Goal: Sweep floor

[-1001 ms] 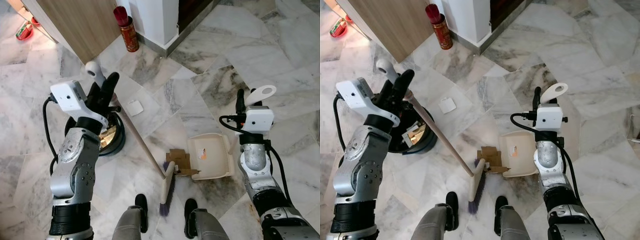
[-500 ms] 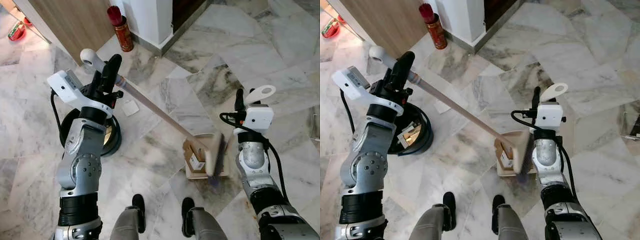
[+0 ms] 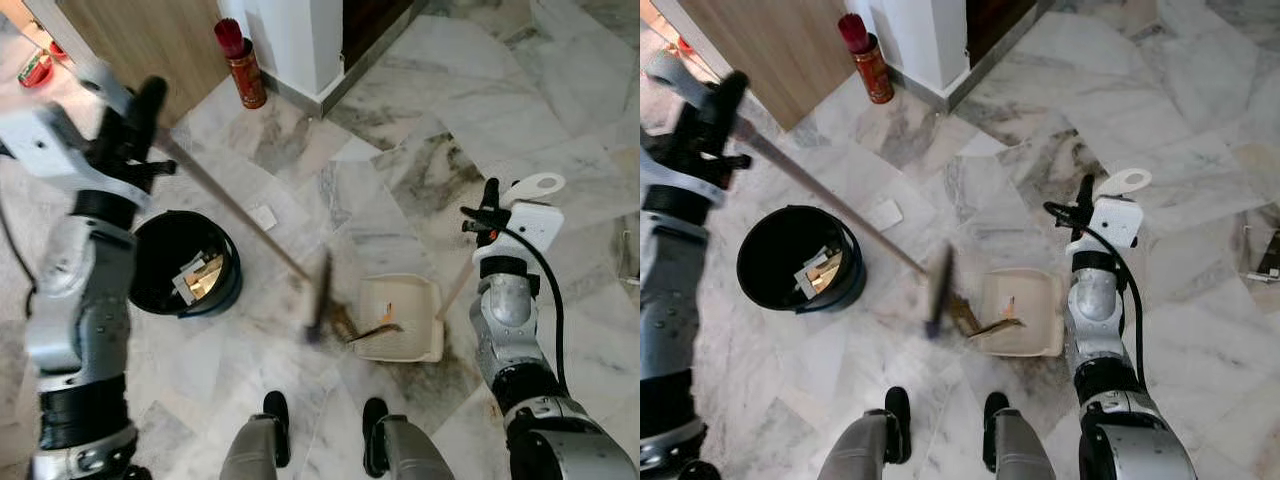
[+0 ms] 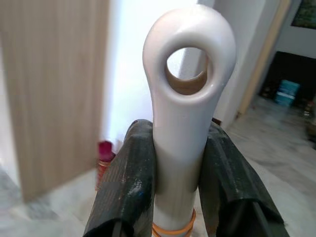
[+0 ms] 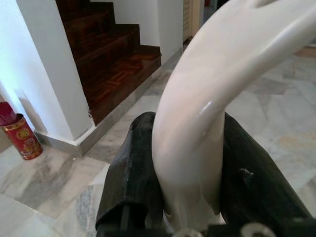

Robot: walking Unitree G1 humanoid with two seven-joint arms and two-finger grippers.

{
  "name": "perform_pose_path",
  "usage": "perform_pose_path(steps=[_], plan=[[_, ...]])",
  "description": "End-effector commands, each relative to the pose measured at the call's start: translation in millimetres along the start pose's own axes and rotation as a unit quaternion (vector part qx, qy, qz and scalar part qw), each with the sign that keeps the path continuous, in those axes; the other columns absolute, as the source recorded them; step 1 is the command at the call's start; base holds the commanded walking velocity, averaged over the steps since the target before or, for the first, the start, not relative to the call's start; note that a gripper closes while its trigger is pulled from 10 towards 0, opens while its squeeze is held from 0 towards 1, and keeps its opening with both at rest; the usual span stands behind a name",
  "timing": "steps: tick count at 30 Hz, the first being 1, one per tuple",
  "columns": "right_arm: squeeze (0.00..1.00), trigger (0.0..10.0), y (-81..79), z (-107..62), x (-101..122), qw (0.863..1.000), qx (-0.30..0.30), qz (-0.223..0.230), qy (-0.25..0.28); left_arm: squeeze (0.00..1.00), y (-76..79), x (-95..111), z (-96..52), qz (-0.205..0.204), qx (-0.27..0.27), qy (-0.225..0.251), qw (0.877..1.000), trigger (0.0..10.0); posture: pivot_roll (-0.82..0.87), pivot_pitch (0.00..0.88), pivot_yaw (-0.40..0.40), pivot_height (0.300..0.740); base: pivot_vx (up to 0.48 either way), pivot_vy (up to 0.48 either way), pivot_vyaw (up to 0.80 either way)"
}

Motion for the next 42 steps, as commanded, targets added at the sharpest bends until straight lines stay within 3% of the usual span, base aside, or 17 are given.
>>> perform_pose_path(steps=[1,6,9,11,12,13,16,17,23,30,42], plan=[[0.00,10.0,-6.1,-24.5,-40,0.994,-0.013,0.038,-0.101,0.00,-4.7,8,-7.2,0.004,0.008,0.011,1.000,10.0,0.22,0.301,0.136,0.740,0.000,0.000,0.00],[0.00,10.0,-7.8,-25.8,-43,0.993,-0.009,0.041,-0.109,0.00,-5.7,5,-14.1,0.013,0.017,0.001,1.000,10.0,0.23,0.282,0.127,0.740,0.000,0.000,0.00],[0.00,10.0,-8.1,-25.4,-42,0.994,-0.004,0.037,-0.106,0.00,-6.6,-1,-22.5,0.048,0.008,-0.028,0.998,10.0,0.23,0.277,0.123,0.740,0.000,0.000,0.00],[0.00,10.0,-8.6,-23.7,-40,0.995,0.008,0.023,-0.101,0.00,-5.7,-12,-36.0,0.077,-0.016,-0.078,0.994,10.0,0.22,0.278,0.118,0.740,0.000,0.000,0.00],[0.00,10.0,-8.6,-23.7,-40,0.995,0.008,0.023,-0.101,0.00,-5.7,-12,-36.0,0.077,-0.016,-0.078,0.994,10.0,0.22,0.278,0.118,0.740,0.000,0.000,0.00],[0.00,10.0,-8.9,-22.8,-39,0.995,0.017,0.016,-0.100,0.00,-3.6,-21,-48.7,0.101,-0.037,-0.113,0.988,10.0,0.22,0.283,0.118,0.740,0.000,0.000,0.00],[0.00,10.0,-9.5,-22.4,-38,0.995,0.025,0.015,-0.098,0.00,-4.5,-30,-62.6,0.117,-0.042,-0.148,0.981,10.0,0.22,0.285,0.118,0.740,0.000,0.000,0.00],[0.00,10.0,-10.6,-22.1,-38,0.995,0.034,0.007,-0.096,0.00,-5.9,-36,-73.7,0.119,-0.039,-0.172,0.977,10.0,0.23,0.287,0.116,0.740,0.000,0.000,0.00],[0.00,10.0,-17.5,-19.8,-34,0.994,0.068,-0.014,-0.086,0.00,-7.4,-48,-91.9,0.111,-0.038,-0.218,0.969,10.0,0.21,0.304,0.113,0.740,0.000,0.000,0.00],[0.00,10.0,-23.3,-18.7,-29,0.988,0.130,-0.027,-0.076,0.00,-5.7,-59,-93.5,0.069,-0.008,-0.203,0.977,10.0,0.17,0.333,0.088,0.740,0.000,0.000,0.00],[0.00,10.0,-16.1,-21.4,-30,0.980,0.174,-0.042,-0.086,0.00,-4.0,-65,-89.8,0.054,-0.004,-0.195,0.979,10.0,0.13,0.393,0.044,0.740,0.000,0.000,0.00]])
Point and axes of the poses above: a point about 5 cm out from each wrist's last joint towards the gripper, its own z axis pointing out of the wrist towards the gripper, its own x axis along the axis of the wrist's last joint, y = z × x, the point moved 1 cm from there along z, pointing out of the wrist towards the gripper, and after that the axes turned 8 degrees about z, right-handed, at the moved point
